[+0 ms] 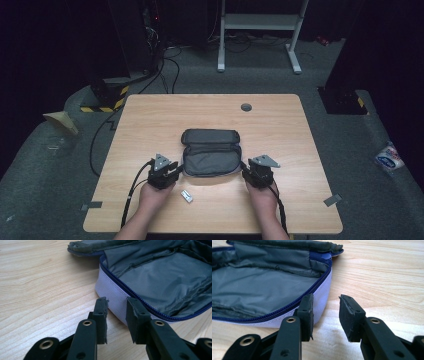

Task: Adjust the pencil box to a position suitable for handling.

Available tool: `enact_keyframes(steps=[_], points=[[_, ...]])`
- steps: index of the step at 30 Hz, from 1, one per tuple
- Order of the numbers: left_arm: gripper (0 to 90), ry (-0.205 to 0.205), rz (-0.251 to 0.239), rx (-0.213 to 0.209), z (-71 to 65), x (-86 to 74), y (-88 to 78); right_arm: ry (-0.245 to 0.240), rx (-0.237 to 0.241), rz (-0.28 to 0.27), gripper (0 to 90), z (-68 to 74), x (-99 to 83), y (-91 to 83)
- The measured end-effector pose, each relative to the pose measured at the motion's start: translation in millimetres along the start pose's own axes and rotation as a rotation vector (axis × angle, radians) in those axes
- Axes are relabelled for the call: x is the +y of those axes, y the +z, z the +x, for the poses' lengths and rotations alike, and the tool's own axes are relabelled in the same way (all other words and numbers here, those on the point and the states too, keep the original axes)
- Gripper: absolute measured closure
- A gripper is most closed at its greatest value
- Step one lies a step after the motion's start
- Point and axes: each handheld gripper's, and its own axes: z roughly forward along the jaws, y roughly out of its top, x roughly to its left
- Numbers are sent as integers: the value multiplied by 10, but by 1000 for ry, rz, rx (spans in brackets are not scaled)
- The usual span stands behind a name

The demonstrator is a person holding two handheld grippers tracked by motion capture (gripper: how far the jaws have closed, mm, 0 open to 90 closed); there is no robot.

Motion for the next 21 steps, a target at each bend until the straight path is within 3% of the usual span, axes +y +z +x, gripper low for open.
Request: enact_keyframes(steps=[12, 17, 21], points=[[658, -25, -12, 28, 70, -20, -25, 17, 23, -11, 606, -21, -18, -71], [603, 17, -14, 41, 140, -60, -140, 7, 6, -29, 587, -95, -14, -185], [564, 33, 13, 48, 240, -93, -221, 3, -14, -7, 534, -199, -52, -255]])
